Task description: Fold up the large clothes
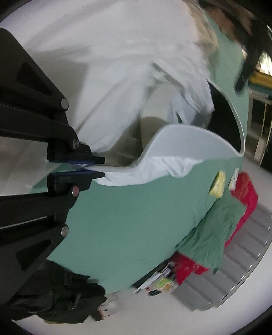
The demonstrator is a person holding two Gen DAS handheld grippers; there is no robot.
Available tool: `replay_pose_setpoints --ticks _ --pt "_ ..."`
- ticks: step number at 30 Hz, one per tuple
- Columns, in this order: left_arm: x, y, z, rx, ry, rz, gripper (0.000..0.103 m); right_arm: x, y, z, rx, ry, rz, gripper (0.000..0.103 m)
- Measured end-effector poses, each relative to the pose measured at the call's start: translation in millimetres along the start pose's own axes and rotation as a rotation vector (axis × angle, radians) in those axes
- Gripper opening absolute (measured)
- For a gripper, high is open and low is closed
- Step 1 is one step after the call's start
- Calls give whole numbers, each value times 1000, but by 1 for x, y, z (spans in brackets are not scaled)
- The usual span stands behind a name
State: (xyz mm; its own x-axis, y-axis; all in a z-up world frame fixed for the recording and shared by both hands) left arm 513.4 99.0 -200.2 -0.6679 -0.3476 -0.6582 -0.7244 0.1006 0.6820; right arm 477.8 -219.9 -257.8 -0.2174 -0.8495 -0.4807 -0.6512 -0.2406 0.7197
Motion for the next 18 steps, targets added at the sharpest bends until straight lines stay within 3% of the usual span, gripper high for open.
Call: replay_pose_setpoints --ticks 3,6,8,11,13,16,18 --pt "-18 -17 -8 41 28 -11 35 2 7 3 -11 53 -44 6" --pt "-7 -48 -33 73 -63 127 35 5 8 3 -40 44 -70 6" --pt "16 -62 -48 65 -185 206 35 7 7 0 -78 6 -75 8" --pt "43 -66 -55 3 -329 252 35 15 8 -12 -216 -131 -59 24" --pt "51 -61 -56 8 -373 247 35 20 21 -28 -358 -293 -114 44" --pt "54 -56 -50 28 -382 271 38 23 32 -53 -454 -465 -190 72" --pt "52 -56 -46 39 -393 275 45 26 26 -70 -503 -598 -207 78"
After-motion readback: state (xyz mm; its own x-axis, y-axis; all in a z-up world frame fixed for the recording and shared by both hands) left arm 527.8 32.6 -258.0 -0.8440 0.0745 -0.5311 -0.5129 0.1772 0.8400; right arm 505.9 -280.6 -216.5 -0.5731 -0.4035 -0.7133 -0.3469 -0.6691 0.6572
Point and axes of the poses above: each gripper's, at about its wrist camera, not at the fingertips, and y roughly against the way its jaws point, z to its left, x to its underside, the point moved 7 cm from there along -y, roughly the way its jaws point, and after that the axes turned 9 degrees about y, right-handed, at the moved point
